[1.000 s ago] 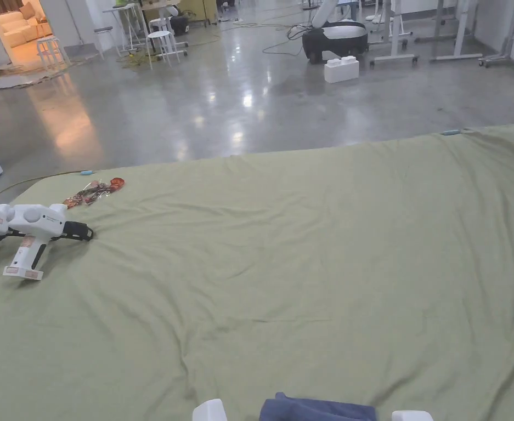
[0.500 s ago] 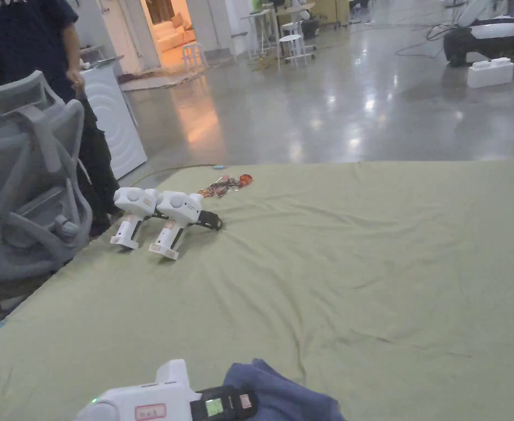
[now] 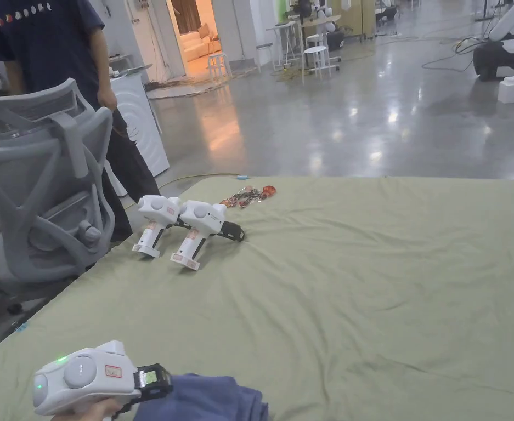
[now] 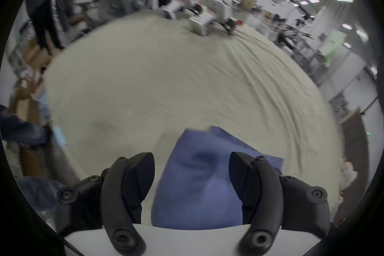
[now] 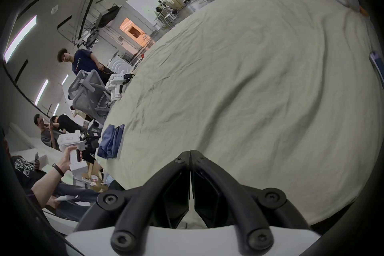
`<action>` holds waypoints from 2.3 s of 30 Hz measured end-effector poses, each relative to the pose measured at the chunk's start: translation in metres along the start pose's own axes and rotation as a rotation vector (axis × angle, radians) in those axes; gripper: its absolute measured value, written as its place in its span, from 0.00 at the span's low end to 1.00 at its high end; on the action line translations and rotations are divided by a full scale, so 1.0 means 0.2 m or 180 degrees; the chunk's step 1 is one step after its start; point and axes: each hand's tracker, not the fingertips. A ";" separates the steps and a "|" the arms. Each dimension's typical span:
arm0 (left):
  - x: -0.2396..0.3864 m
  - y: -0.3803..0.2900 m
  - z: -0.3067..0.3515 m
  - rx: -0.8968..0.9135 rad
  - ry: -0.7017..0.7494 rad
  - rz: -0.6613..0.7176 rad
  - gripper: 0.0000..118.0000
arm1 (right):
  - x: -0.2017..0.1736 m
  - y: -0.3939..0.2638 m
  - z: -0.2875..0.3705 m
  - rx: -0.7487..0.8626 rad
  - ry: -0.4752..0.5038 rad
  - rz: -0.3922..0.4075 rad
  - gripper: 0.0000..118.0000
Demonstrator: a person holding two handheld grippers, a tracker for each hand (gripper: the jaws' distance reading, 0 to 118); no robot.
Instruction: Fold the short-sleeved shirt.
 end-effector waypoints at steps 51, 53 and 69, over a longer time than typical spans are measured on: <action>1.08 -1.00 1.51 0.2966 -0.1317 -0.1914 0.00 | -0.44 0.25 0.87 0.2513 -0.0941 0.1587 0.00; 1.08 -1.00 1.51 0.2962 -0.1336 -0.1897 0.00 | -0.44 0.25 0.88 0.2520 -0.0943 0.1585 0.00; 1.09 -0.99 1.51 0.2933 -0.1444 -0.1830 0.00 | -0.44 0.26 0.89 0.2540 -0.0891 0.1551 0.00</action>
